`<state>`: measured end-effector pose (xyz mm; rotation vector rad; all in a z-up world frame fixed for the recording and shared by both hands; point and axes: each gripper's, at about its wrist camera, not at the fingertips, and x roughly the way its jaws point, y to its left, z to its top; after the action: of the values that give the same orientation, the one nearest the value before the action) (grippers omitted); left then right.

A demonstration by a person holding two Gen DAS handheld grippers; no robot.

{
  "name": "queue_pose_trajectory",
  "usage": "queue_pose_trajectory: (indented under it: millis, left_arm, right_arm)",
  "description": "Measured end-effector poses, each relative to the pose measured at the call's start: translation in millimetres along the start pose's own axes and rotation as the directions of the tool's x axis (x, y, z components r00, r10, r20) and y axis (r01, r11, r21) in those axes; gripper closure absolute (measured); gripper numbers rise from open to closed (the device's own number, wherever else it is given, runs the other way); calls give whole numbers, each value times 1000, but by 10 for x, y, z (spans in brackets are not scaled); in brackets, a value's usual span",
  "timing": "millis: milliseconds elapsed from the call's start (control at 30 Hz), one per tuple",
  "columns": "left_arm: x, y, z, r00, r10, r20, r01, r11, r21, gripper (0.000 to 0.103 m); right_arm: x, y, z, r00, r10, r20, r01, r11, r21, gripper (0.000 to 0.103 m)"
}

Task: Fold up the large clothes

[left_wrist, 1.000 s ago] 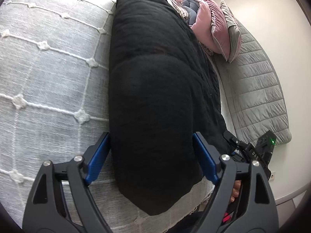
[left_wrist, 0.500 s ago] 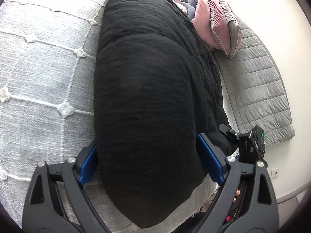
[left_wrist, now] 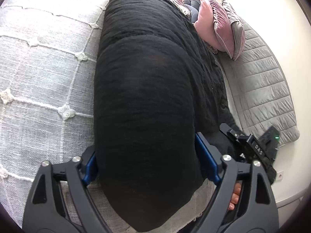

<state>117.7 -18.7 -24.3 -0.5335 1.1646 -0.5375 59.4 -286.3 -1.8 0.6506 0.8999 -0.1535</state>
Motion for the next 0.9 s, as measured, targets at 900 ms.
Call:
queue_pose_trajectory:
  millis: [900]
  left_arm:
    - [-138,-84,82,996,17,82,-20,999,27,54]
  right_arm:
    - [-321,1030,-165,930,-180,320,309,854,-419,60]
